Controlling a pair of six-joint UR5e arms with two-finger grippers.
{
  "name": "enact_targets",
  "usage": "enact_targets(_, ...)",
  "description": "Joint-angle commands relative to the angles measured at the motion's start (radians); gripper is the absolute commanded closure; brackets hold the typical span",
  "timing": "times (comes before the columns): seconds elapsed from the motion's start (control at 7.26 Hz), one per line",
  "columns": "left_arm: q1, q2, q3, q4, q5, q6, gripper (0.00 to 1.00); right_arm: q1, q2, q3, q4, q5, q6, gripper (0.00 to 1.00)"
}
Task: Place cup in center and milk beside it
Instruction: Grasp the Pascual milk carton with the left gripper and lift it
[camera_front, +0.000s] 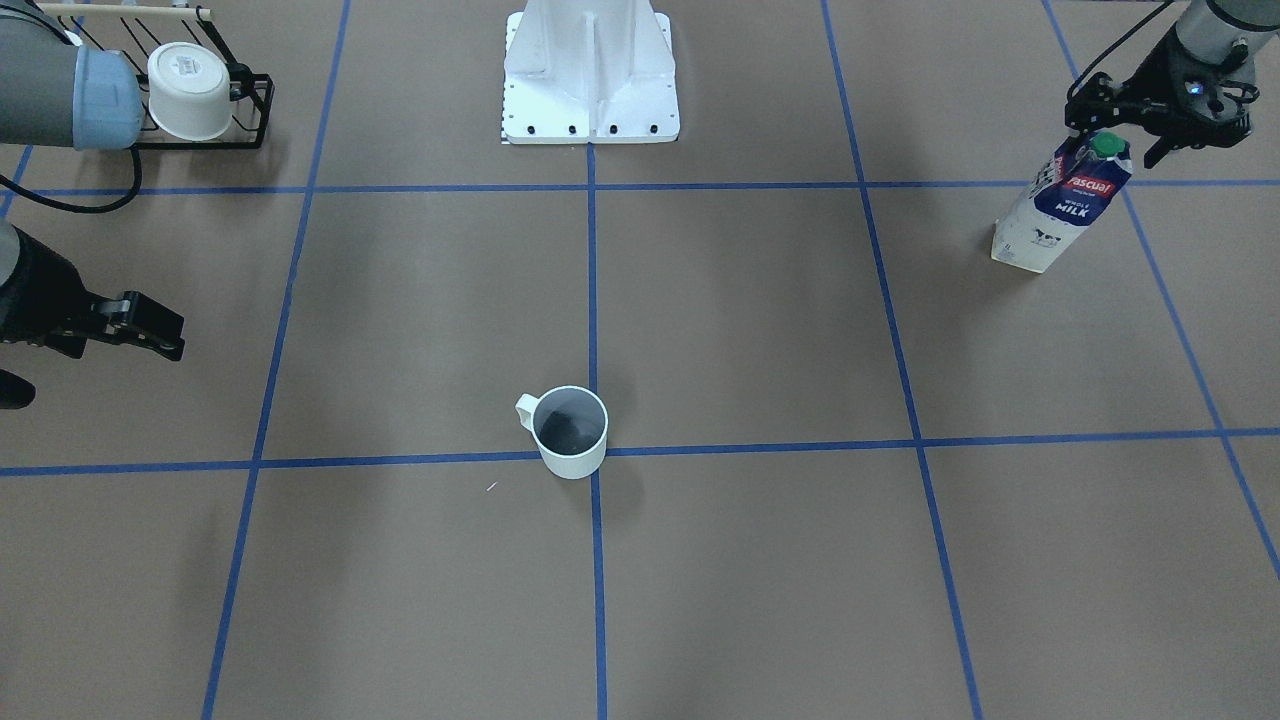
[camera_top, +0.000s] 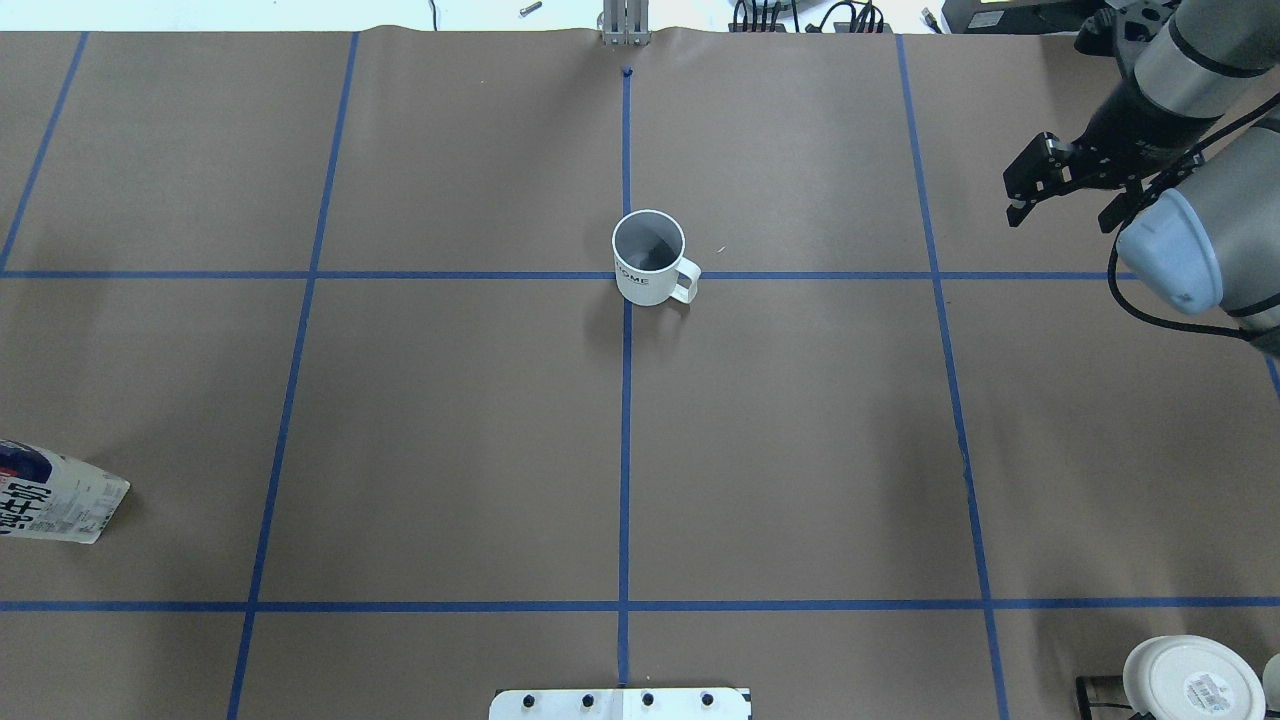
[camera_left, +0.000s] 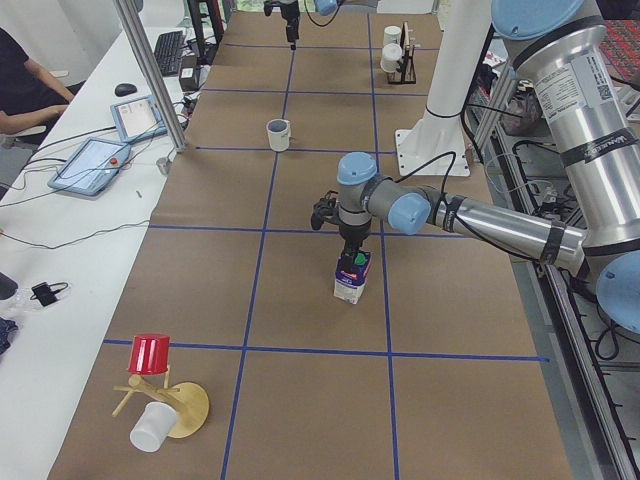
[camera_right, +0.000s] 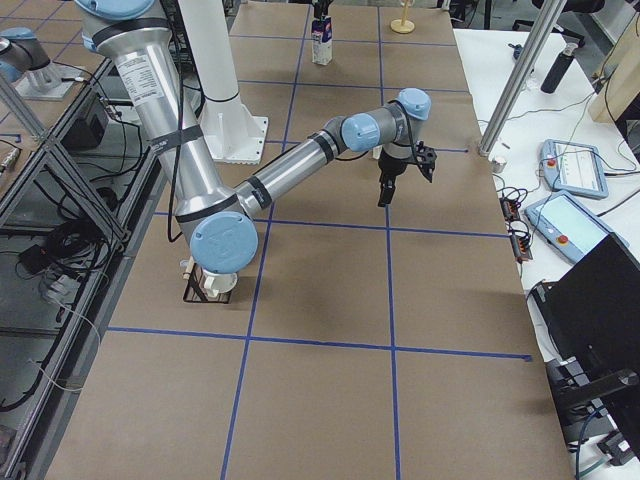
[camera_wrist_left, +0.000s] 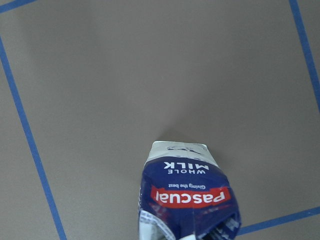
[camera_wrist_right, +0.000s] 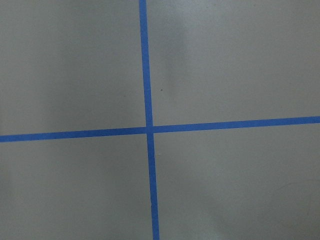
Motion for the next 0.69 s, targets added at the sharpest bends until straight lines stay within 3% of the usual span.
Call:
enact_targets(0.0,0.017,-0.004,0.015,-0.001,-0.002,-0.002,0.02,-0.003,0.000,-0.002,0.001,0.000,0.000,0.00)
enact_targets(0.28,0.043,-0.005,0.015,-0.003,-0.005,-0.002,0.02,-0.007,0.002,-0.002,0.001,0.000,0.000,0.00)
enact_targets(0.41,0.044,-0.005,0.017,-0.010,-0.009,-0.003,0.19,-0.009,0.002,-0.002,0.001,0.001,0.000,0.00)
enact_targets(0.55,0.046,-0.005,0.018,-0.012,-0.009,-0.002,0.45,-0.009,0.002,-0.002,0.001,0.001,0.000,0.00)
